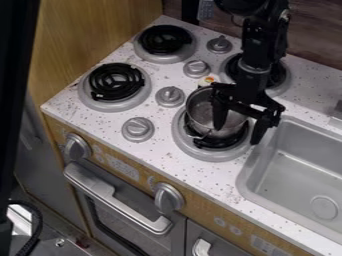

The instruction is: Take the silver pot in the lower left burner

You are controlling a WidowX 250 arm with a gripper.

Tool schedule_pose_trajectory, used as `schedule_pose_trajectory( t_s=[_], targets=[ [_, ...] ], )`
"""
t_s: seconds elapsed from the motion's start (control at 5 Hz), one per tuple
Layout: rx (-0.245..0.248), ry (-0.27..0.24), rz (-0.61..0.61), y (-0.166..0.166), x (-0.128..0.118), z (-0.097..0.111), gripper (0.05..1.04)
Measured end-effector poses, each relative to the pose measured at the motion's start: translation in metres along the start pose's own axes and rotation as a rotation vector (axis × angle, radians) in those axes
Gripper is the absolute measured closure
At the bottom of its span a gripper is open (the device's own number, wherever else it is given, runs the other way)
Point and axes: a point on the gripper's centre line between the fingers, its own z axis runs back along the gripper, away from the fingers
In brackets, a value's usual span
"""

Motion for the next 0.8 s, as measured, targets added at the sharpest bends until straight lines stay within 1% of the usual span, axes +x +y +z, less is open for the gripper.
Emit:
schedule_pose_trajectory(
  t_s=[0.2, 0.4, 0.6, 0.8],
  targets=[
    [-0.008, -0.025, 0.018, 0.006, 0.015, -0.012, 0.085],
    [-0.016, -0.02, 0.037, 0.014, 0.024, -0.025, 0.135],
    [-0.035, -0.023, 0.04, 0.015, 0.027, -0.027, 0.381],
    [-0.036, -0.024, 0.033, 0.016, 0.027, -0.027, 0.65]
  ],
)
